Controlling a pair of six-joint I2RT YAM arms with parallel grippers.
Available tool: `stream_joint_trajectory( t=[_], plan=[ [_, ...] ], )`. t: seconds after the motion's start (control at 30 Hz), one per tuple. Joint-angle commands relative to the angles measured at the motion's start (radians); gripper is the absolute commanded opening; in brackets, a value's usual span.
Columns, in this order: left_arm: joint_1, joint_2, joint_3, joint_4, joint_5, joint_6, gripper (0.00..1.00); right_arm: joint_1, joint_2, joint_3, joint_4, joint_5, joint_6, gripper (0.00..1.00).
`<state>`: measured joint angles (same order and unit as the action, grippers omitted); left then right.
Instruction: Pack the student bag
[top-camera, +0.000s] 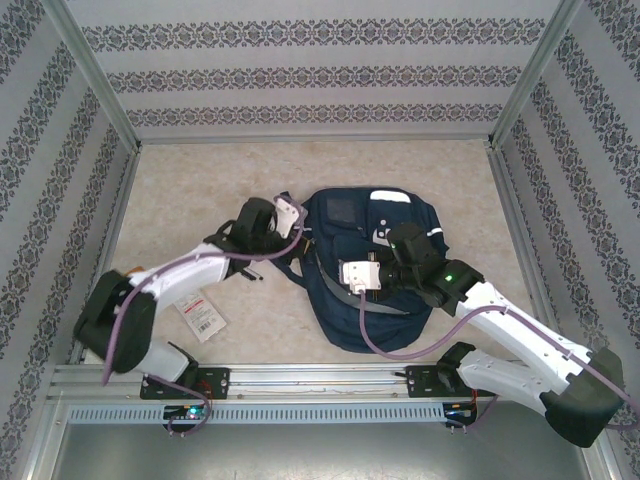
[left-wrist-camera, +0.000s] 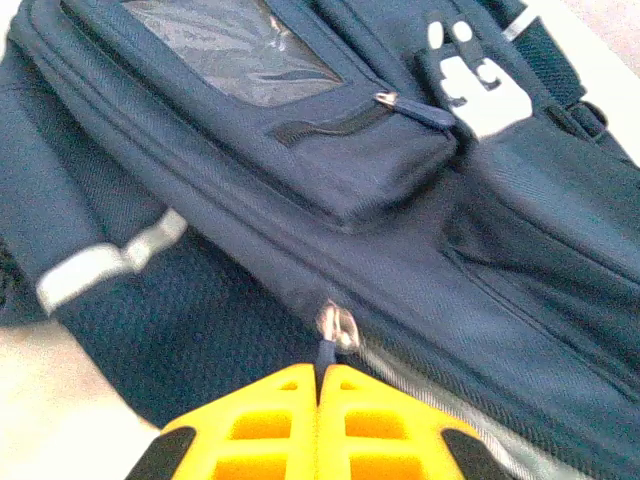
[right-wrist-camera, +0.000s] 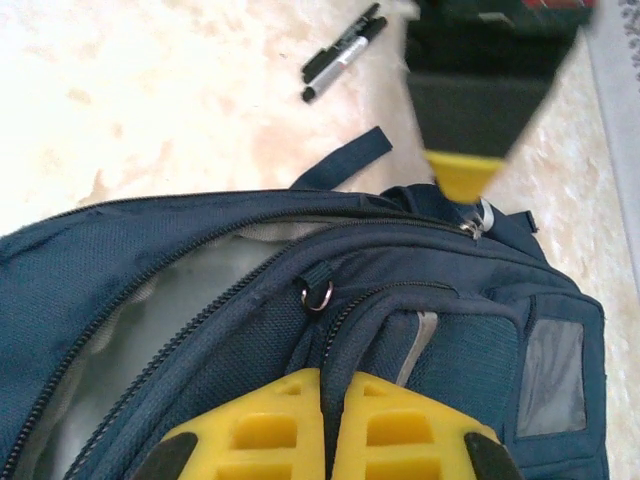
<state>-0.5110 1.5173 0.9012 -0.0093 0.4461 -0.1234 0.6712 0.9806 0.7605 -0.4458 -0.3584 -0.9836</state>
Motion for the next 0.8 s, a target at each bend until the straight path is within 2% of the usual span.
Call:
stream_joint_trajectory(
  t=[0.0, 0.13, 0.27, 0.43, 0.5, 0.53, 0.57, 0.67, 0.77],
  plan=[
    [0.050, 0.146, 0.142, -0.074, -0.045, 0.060, 0.00, 0.005, 0.007, 0.020, -0.040, -0.138, -0.072, 0.00],
    [0.063, 0.284, 0.271, -0.152, 0.004, 0.056, 0.00, 0.002, 0.017, 0.019, 0.018, -0.126, -0.007, 0.00],
    [0.067, 0.278, 0.258, -0.090, -0.064, -0.007, 0.00, -0.008, 0.038, 0.026, 0.065, -0.080, 0.046, 0.00],
    [0.077, 0.191, 0.230, -0.117, -0.116, -0.043, 0.26, -0.048, 0.091, 0.022, 0.174, -0.005, 0.182, 0.00],
    [0.085, 0.142, 0.237, -0.195, -0.169, -0.080, 0.39, -0.070, 0.114, 0.025, 0.232, -0.001, 0.298, 0.00],
    [0.091, 0.124, 0.247, -0.244, -0.190, -0.100, 0.42, -0.074, 0.125, 0.027, 0.256, -0.004, 0.354, 0.00],
    [0.099, 0.100, 0.257, -0.303, -0.207, -0.123, 0.43, -0.075, 0.134, 0.034, 0.275, -0.009, 0.410, 0.11],
    [0.123, 0.032, 0.257, -0.443, -0.253, -0.198, 0.44, -0.062, 0.136, 0.047, 0.340, -0.010, 0.608, 0.29],
    [0.151, -0.053, 0.208, -0.519, -0.279, -0.257, 0.49, -0.041, 0.120, 0.061, 0.385, 0.084, 0.835, 0.55]
  ],
)
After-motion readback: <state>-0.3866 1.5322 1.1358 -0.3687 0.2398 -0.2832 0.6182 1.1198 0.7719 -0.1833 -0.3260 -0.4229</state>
